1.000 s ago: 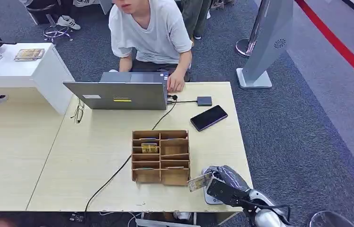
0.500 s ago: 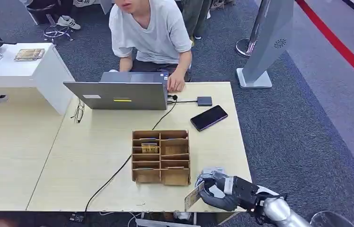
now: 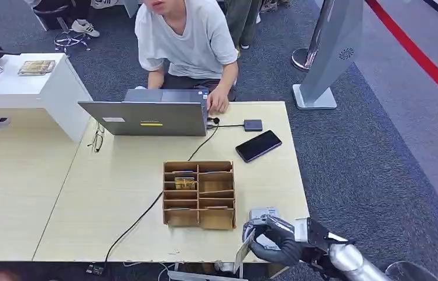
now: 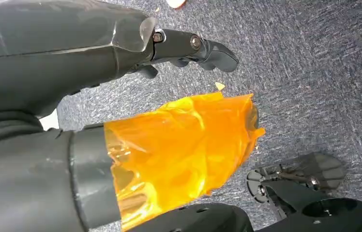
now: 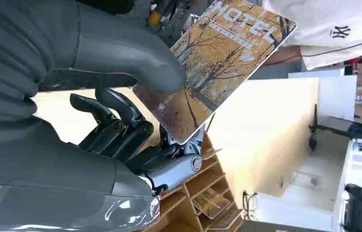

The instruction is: Pass the card to the sensor for recognition and then transmit it.

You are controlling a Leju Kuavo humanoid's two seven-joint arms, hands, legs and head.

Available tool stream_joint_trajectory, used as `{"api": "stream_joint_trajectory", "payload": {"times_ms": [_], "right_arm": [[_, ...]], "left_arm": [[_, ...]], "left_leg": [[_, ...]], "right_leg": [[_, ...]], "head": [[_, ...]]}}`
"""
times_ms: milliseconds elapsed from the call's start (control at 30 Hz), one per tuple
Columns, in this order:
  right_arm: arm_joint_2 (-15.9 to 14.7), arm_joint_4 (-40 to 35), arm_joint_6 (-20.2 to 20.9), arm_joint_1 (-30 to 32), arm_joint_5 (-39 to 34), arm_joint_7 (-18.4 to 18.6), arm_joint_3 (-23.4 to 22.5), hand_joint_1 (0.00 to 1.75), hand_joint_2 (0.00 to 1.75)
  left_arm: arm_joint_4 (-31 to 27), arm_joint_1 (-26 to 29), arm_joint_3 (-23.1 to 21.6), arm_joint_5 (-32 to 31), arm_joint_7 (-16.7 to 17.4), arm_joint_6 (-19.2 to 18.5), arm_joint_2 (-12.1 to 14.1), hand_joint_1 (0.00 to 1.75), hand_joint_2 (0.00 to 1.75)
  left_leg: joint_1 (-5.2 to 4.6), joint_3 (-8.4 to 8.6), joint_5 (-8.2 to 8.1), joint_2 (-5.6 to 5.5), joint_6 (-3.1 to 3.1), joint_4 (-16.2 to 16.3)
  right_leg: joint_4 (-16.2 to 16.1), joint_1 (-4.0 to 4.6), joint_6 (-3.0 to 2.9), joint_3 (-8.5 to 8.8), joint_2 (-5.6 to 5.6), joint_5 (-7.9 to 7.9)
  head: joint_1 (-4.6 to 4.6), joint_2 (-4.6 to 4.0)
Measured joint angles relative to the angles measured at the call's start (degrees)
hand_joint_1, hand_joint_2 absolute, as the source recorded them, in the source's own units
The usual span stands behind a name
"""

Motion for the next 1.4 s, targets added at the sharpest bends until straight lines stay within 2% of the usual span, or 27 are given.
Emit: {"api": "stream_joint_trajectory", "payload": {"times_ms": [267,433,600,833,1000,1167,1400], "right_arm": [[4.0,-4.3,-4.1,1.4,-1.2,-0.3,-1.5,1.75,1.75],[7.3,-7.4,-7.9,2.9,-5.1,1.1,-3.5,1.75,1.75],[9.5,-9.6,-9.6,3.9,-6.3,1.7,-4.7,1.75,1.75],[13.8,-14.2,-19.6,6.3,-8.7,3.8,-7.5,1.75,1.75],[16.4,-16.4,-28.8,7.7,-5.1,4.0,-9.5,1.75,1.75],[17.6,-17.1,-36.6,8.5,-0.5,5.1,-10.6,1.75,1.75],[17.9,-17.2,-37.8,8.8,0.3,5.2,-10.9,1.75,1.75]], "left_arm": [[0.0,0.0,0.1,0.0,0.1,0.2,0.0,0.0,0.0],[0.0,0.0,0.5,0.0,0.3,0.3,-0.1,0.0,0.0],[0.0,0.0,0.7,0.0,0.5,0.4,-0.1,0.0,0.0],[0.0,0.0,1.0,-0.4,0.8,0.6,-0.1,0.0,0.0],[0.0,0.0,1.0,-0.6,0.6,1.0,-0.2,0.0,0.0],[0.0,0.0,1.1,-0.8,0.4,1.2,-0.2,0.0,0.0],[0.0,0.0,1.1,-0.9,0.4,1.2,-0.2,0.0,0.0]], "left_leg": [[0.0,-0.01,0.0,0.0,0.0,0.0],[0.01,-0.01,0.0,0.0,0.0,0.0],[0.0,-0.01,0.0,0.02,0.0,0.0],[0.0,-0.02,0.0,0.02,0.0,0.0],[0.01,-0.02,0.0,0.03,0.0,0.0],[0.0,-0.02,0.0,0.03,0.0,0.0],[0.0,-0.02,0.0,0.03,0.0,0.0]], "right_leg": [[0.0,0.0,0.0,-0.02,0.01,-0.01],[0.0,0.01,0.0,-0.02,0.0,-0.01],[0.0,0.0,0.0,-0.02,0.01,-0.01],[0.0,0.01,0.0,-0.03,0.01,-0.01],[0.0,0.0,0.0,-0.04,0.02,-0.01],[0.0,0.0,0.0,-0.04,0.01,-0.01],[0.0,0.0,0.0,-0.04,0.02,-0.01]], "head": [[0.0,0.0],[0.0,0.0],[0.02,0.0],[0.0,0.0],[0.0,0.0],[0.0,0.0],[0.0,0.0]]}}
